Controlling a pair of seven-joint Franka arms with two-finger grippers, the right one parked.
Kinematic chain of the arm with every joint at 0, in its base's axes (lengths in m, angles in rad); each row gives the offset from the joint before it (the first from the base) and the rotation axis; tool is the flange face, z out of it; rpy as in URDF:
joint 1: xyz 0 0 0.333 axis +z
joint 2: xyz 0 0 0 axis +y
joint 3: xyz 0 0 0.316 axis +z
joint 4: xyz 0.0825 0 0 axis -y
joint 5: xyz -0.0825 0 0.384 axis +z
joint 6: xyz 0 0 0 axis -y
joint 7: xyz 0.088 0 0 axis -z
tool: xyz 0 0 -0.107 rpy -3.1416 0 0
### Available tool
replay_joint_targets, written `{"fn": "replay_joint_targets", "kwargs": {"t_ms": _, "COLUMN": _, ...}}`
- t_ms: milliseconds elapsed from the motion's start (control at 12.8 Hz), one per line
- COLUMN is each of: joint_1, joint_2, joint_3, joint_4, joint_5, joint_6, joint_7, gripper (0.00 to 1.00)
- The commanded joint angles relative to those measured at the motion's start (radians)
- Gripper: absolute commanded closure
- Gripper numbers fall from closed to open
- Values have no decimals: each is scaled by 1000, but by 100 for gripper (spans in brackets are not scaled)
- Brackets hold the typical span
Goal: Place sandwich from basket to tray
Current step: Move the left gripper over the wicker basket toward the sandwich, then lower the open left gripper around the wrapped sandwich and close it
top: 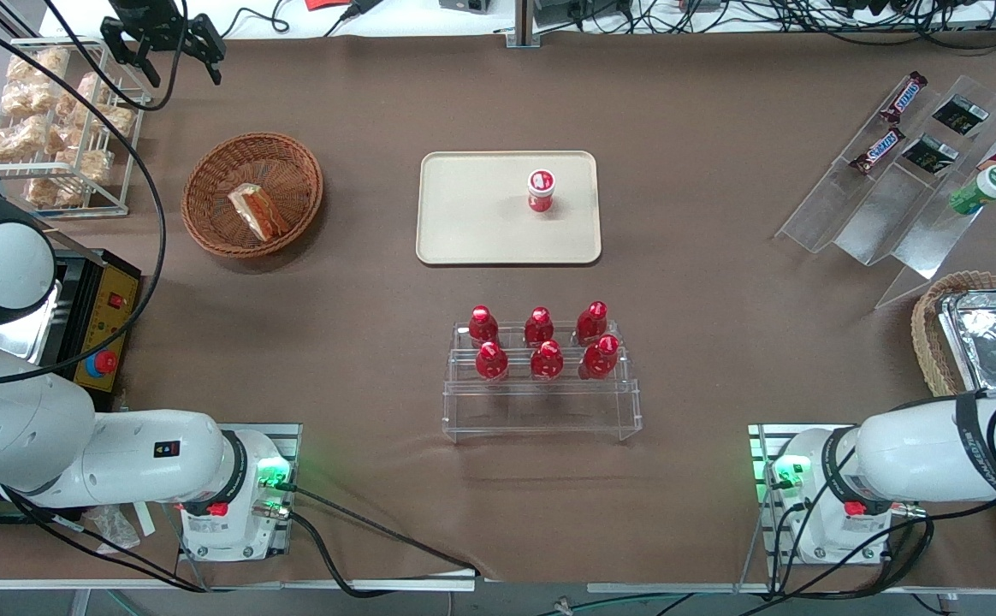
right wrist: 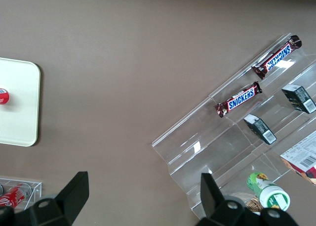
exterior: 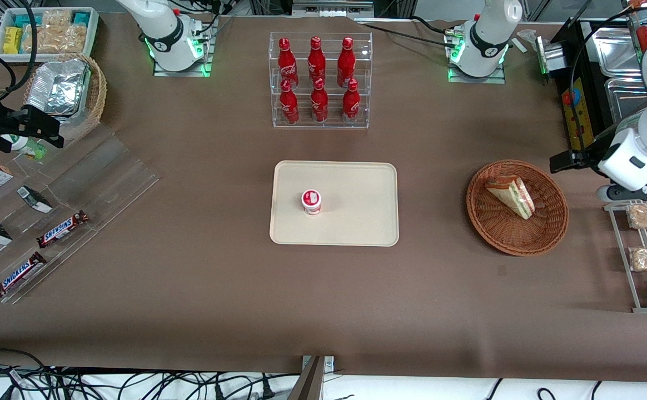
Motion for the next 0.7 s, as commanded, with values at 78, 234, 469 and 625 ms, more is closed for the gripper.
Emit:
{"fn": "replay_joint_targets", "kwargs": {"t_ms": 78, "joint_1": 6, "joint_2": -37, "joint_3": -10, "joint_4": -151, "joint_5": 28, "joint_6": 138, "joint_7": -221, "gripper": 0}}
{"fn": "replay_joint_targets", "kwargs": {"t_ms": 234, "joint_1": 14, "joint_2": -42, "joint_3": -10, "joint_4": -217, "joint_5": 28, "joint_6": 209, "joint_7": -287, "gripper": 0}}
{"fn": "replay_joint_targets", "kwargs": {"t_ms": 469, "joint_1": 23, "joint_2": -47, "joint_3": -10, "joint_4": -320, "joint_5": 28, "joint_6": 339, "joint_7": -405, "gripper": 0}}
{"fn": "replay_joint_targets", "kwargs": {"t_ms": 625, "joint_1": 32, "joint_2": -51, "joint_3": -10, "joint_4": -387, "joint_5": 28, "joint_6": 426, "joint_7": -450, "gripper": 0}}
